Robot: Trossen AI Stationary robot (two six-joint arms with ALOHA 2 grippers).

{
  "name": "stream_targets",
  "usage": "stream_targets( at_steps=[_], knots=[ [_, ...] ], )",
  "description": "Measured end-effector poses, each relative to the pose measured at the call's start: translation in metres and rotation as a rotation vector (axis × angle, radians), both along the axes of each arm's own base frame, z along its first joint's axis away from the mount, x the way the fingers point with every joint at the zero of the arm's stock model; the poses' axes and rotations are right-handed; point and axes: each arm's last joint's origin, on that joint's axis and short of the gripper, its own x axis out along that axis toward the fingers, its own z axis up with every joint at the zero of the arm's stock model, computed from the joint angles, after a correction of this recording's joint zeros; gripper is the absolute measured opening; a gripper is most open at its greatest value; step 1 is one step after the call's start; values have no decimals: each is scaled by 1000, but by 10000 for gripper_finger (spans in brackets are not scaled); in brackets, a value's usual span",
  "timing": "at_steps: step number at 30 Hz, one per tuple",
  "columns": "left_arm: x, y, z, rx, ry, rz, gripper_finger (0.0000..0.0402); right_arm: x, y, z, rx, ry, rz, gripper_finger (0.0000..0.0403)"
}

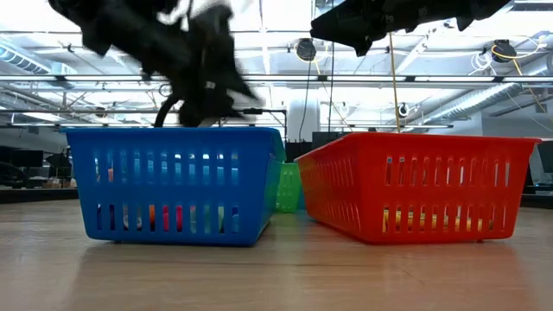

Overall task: Pick & Place Markers
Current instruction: Return to Home Position

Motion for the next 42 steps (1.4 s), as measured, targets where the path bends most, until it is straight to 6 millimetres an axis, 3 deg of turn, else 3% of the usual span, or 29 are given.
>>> stream_targets(
  at_steps=[5,8,11,15,18,23,27,30,34,39,42],
  knots=[
    [-24,11,64,285,-202,-179,184,-7,-1,10,-71,-37,2,102],
    [-56,17,101,458,-273,-225,184,-16,-5,21,-124,-76,-11,102],
    [-95,22,132,515,-364,-222,184,-33,-7,38,-160,-138,-21,102],
    [-147,28,154,520,-425,-203,184,-62,-6,60,-244,-218,-27,102],
    [-181,34,159,640,-411,-174,184,-84,-6,70,-310,-239,-34,102],
    [-219,44,144,711,-272,-22,184,-106,-10,67,-432,-126,-91,102],
    [-215,46,108,720,-224,46,184,-108,-19,43,-379,-84,-261,102],
    [-205,44,77,695,-251,45,184,-111,-27,11,-337,-81,-356,102],
    [-204,46,37,637,-279,117,184,-125,-38,-22,-202,-197,-383,102],
    [-219,51,21,606,-392,170,184,-149,-43,-45,-89,-312,-352,102],
    [-215,50,8,561,-390,112,184,-159,-43,-56,-28,-357,-376,102]
  ],
)
